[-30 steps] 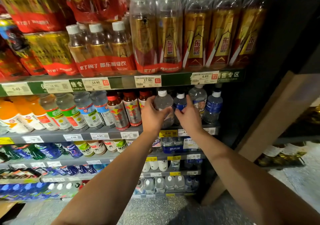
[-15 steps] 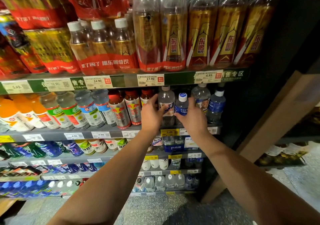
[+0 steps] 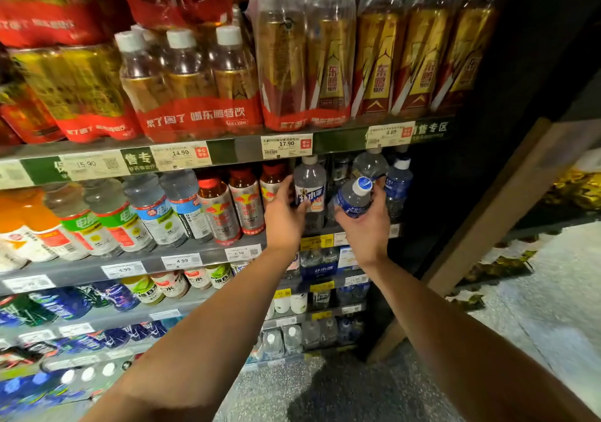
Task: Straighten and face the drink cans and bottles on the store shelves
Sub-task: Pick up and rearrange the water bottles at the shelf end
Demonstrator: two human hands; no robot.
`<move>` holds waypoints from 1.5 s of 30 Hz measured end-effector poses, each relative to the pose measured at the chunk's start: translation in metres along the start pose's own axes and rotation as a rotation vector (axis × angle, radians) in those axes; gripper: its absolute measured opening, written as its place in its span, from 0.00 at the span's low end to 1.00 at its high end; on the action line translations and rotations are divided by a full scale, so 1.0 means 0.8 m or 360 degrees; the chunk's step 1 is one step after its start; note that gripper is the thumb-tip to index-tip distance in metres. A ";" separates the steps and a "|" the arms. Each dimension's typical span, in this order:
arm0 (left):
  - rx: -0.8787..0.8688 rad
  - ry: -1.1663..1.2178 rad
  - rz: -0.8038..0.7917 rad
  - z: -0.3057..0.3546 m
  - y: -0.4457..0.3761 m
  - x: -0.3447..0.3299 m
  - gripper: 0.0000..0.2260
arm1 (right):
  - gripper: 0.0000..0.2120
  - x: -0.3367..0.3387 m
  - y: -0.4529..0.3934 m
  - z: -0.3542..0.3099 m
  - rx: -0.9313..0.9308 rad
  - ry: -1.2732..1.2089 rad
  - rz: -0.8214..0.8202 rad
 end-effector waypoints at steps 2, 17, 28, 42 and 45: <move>-0.0095 0.0001 0.0049 0.002 0.007 0.005 0.28 | 0.33 0.011 0.001 0.001 -0.0038 -0.0036 0.0085; -0.0170 0.0277 -0.0304 0.063 0.009 -0.111 0.14 | 0.31 0.097 0.012 0.021 -0.0078 -0.0130 0.0427; 0.0085 0.0222 0.0022 0.077 -0.021 -0.167 0.30 | 0.27 0.116 -0.015 0.086 -0.0150 -0.0444 0.0108; 0.0118 -0.0078 0.0359 0.083 -0.010 -0.165 0.26 | 0.29 0.117 -0.031 0.081 -0.0108 -0.0283 -0.0096; 0.0145 0.0077 0.0373 0.080 -0.001 -0.150 0.30 | 0.29 0.114 -0.032 0.078 -0.0100 -0.0316 -0.0128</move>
Point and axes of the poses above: each hand's wrist, its own y-axis away from the middle knuckle, its own x-axis out of the back of the hand, z = x × y, the point moved 9 cm from there along -y, towards the middle knuckle, and after that the axes turned 3 degrees about -z, right-handed, at the moved point
